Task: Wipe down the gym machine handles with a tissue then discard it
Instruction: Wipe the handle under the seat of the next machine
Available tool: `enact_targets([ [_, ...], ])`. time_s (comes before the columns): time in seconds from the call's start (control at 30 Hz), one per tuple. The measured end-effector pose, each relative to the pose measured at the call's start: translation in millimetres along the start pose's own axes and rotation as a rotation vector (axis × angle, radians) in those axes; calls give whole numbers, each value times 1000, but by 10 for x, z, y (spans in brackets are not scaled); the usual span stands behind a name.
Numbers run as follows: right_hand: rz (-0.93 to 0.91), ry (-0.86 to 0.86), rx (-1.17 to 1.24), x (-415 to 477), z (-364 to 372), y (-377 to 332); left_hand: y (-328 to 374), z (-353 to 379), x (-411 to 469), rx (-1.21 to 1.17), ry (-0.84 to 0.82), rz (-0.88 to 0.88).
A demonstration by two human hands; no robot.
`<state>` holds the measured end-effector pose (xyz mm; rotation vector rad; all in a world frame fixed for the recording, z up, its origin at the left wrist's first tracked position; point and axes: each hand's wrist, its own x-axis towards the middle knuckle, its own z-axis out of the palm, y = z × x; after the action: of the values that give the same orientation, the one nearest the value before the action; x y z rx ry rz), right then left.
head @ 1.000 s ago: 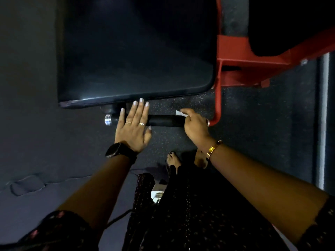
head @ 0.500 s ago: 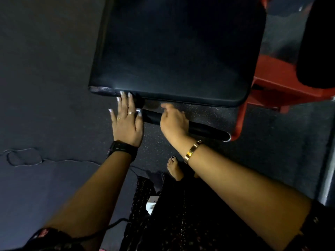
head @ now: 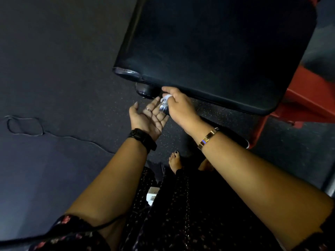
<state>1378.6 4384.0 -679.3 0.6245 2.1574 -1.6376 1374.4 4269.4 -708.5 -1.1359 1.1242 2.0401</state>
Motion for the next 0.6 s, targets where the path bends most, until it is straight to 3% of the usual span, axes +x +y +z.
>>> enact_targets([
  [0.33, -752, -282, -975, -56, -3, 74, 51, 94, -35, -150, -82, -98],
  [0.43, -954, -224, -1051, -87, -123, 214, 72, 83, -26, -131, -101, -94],
  [0.5, -938, -139, -1018, -97, -124, 276, 66, 63, -7, -120, -130, -97],
  [0.6, -652, -171, -910, -73, -13, 137, 58, 48, 2, -71, -110, -90],
])
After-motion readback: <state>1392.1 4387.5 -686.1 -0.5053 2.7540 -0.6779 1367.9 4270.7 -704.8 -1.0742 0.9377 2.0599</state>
